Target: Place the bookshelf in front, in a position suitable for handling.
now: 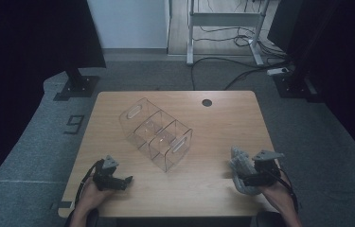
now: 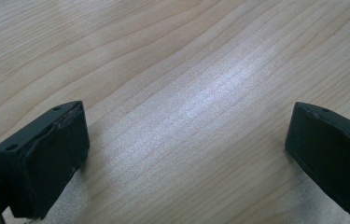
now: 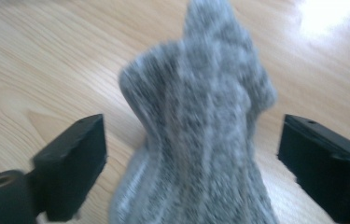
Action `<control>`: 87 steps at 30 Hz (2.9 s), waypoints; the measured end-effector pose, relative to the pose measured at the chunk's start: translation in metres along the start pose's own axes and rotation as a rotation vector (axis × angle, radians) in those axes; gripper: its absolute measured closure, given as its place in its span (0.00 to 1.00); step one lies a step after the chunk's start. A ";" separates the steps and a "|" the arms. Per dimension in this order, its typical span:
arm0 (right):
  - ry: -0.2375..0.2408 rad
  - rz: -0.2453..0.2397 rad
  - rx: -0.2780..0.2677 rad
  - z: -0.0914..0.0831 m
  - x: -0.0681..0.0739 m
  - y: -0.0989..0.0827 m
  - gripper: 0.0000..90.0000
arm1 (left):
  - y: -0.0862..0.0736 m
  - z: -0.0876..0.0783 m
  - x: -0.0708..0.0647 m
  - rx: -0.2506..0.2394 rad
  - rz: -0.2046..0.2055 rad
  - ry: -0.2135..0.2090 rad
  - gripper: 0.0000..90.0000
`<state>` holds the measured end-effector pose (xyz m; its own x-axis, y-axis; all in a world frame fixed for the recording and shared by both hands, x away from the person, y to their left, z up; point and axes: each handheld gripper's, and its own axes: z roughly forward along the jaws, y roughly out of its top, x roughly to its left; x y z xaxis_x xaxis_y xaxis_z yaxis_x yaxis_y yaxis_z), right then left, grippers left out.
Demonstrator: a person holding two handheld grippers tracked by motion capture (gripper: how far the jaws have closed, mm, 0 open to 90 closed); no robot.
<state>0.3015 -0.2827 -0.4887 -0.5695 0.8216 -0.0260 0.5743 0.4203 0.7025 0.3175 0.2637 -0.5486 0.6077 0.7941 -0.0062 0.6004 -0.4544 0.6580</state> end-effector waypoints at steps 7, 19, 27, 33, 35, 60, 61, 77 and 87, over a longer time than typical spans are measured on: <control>0.020 -0.015 -0.032 -0.001 0.007 0.017 0.00 | 0.000 0.000 0.000 0.002 0.003 -0.002 0.00; 0.070 -0.038 -0.072 0.007 0.016 0.048 0.00 | 0.000 -0.001 0.000 0.007 -0.001 -0.001 0.00; 0.098 -0.039 -0.083 0.021 0.023 0.066 0.00 | 0.002 -0.002 0.001 0.015 -0.016 0.002 0.01; 0.119 -0.052 -0.081 0.032 0.030 0.079 0.00 | 0.004 -0.003 0.003 0.026 -0.020 -0.001 0.02; 0.121 -0.055 -0.083 0.033 0.031 0.081 0.00 | 0.004 -0.004 0.004 0.024 -0.020 -0.003 0.02; 0.207 -0.096 -0.108 0.059 0.065 0.103 0.00 | 0.055 -0.030 0.023 -0.058 0.004 0.040 0.24; 0.208 -0.095 -0.109 0.059 0.066 0.103 0.00 | 0.059 -0.031 0.025 -0.064 0.006 0.041 0.25; 0.230 -0.108 -0.092 0.057 0.069 0.100 0.01 | 0.112 -0.021 0.049 -0.090 0.010 0.090 0.38; 0.240 -0.113 -0.081 0.057 0.070 0.099 0.02 | 0.130 -0.014 0.064 -0.097 -0.032 0.114 0.43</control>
<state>0.3521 -0.1618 -0.4619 -0.7556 0.6528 0.0553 0.4561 0.4637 0.7596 0.4271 0.2608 -0.4526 0.5227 0.8508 0.0540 0.5621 -0.3916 0.7285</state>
